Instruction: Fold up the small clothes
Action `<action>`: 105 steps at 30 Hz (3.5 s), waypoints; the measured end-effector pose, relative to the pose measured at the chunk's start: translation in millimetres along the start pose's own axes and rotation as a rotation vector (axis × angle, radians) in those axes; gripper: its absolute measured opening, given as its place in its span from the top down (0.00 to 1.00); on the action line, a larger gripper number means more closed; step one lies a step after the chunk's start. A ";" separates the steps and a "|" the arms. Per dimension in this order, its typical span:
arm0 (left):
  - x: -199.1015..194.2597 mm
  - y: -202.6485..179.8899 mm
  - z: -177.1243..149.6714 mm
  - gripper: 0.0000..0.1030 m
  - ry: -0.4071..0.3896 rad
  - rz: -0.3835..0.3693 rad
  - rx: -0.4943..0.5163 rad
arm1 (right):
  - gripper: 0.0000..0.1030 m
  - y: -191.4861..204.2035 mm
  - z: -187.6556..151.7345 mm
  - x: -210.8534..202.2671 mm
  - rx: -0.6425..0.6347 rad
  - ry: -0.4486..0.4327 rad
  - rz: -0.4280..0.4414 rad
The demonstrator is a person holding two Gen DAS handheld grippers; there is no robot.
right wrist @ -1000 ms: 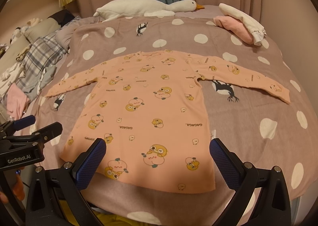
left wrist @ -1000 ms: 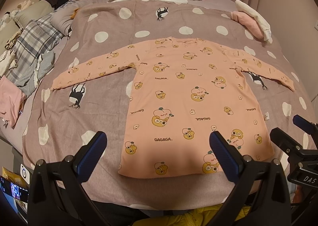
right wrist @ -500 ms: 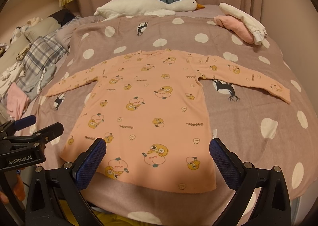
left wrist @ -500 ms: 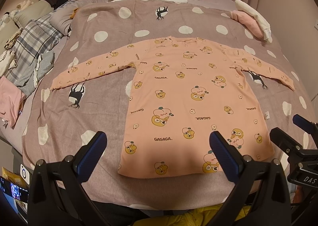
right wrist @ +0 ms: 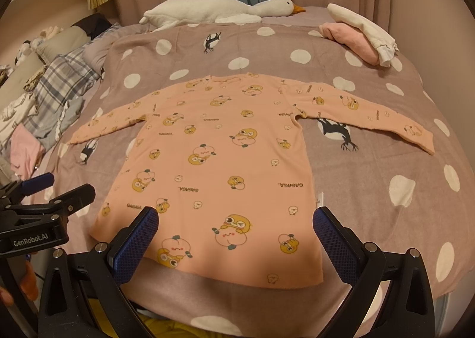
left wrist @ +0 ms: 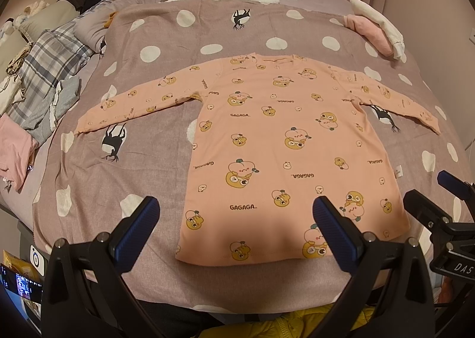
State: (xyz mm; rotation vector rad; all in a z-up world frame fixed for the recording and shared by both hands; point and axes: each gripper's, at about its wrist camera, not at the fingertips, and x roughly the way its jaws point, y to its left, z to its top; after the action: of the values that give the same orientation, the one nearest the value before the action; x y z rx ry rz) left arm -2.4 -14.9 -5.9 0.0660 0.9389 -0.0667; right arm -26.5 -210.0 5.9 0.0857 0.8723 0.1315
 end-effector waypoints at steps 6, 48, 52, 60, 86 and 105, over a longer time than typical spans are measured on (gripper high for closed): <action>11.1 6.2 -1.9 0.00 0.021 -0.065 -0.047 | 0.00 -6.8 -2.6 -0.5 0.049 -0.026 0.070; 110.5 22.4 60.5 0.00 0.125 -0.372 -0.234 | 0.10 -362.8 39.2 116.6 1.042 -0.293 0.003; 110.2 27.7 57.3 0.00 0.129 -0.363 -0.246 | 0.32 -373.5 38.5 122.2 1.080 -0.319 0.005; 105.0 42.5 49.9 0.00 0.129 -0.348 -0.279 | 0.93 -390.0 30.9 133.7 1.121 -0.300 -0.041; 84.1 116.0 32.6 0.00 0.060 -0.353 -0.417 | 0.95 -152.2 198.0 98.6 0.213 -0.214 -0.142; 118.1 156.8 19.9 0.00 0.126 -0.323 -0.509 | 0.95 117.9 160.0 243.8 -0.552 -0.060 -0.214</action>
State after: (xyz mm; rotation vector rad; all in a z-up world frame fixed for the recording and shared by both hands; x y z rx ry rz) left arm 96.6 136.2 -85.3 -0.5588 1.0621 -0.1210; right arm 241.9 -60.2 -61.1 -0.5155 0.7548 0.1640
